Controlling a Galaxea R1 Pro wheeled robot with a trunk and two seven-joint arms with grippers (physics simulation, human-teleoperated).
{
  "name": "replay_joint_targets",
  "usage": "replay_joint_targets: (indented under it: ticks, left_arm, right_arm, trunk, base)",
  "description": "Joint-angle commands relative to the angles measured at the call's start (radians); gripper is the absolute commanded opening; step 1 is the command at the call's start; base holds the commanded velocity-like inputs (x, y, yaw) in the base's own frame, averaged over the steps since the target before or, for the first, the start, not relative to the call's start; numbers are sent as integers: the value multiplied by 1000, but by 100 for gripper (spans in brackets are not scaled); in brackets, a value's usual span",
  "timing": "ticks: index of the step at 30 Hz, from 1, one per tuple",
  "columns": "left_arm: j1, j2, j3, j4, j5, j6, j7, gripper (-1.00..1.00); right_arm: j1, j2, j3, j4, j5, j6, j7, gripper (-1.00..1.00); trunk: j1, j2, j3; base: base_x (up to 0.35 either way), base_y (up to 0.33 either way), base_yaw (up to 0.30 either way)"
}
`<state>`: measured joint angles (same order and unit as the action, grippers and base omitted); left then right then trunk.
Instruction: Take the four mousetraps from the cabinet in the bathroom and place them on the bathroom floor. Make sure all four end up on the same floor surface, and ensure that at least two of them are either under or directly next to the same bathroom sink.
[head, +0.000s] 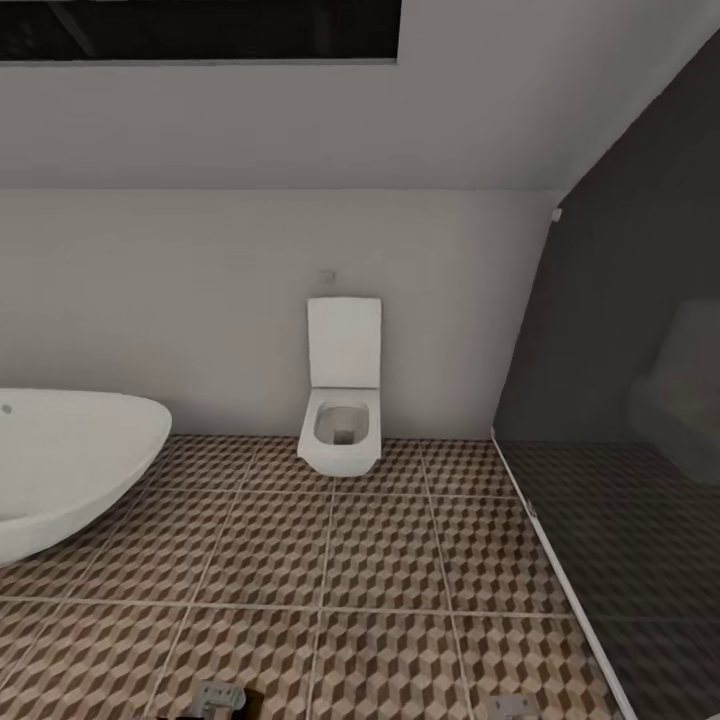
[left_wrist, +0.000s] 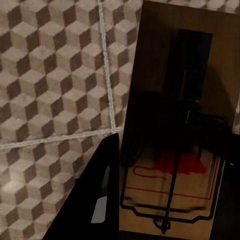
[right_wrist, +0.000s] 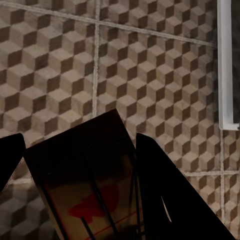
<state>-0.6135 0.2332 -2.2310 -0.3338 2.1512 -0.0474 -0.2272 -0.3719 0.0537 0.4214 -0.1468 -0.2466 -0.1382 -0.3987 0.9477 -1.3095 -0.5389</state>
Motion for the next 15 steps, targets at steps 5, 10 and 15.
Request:
replay_joint_targets:
  ticks: [5,10,15]
  left_arm:
    - [-2,0,-9,-2,10,-5,-6,-100]
    - [-2,3,-8,-1,11,-5,-5,-100]
    - [3,6,-9,0,11,-5,-2,-100]
  right_arm:
    - [-1,0,8,1,-13,-6,-3,-100]
    - [-1,1,8,3,-13,-6,-3,-100]
    - [-1,7,8,26,-12,-7,-3,-100]
  trunk:
    - [1,-1,-1]
    - [1,-1,-1]
    - [1,-1,-1]
  base:
    - [337,0,0]
    - [338,0,0]
    - [338,0,0]
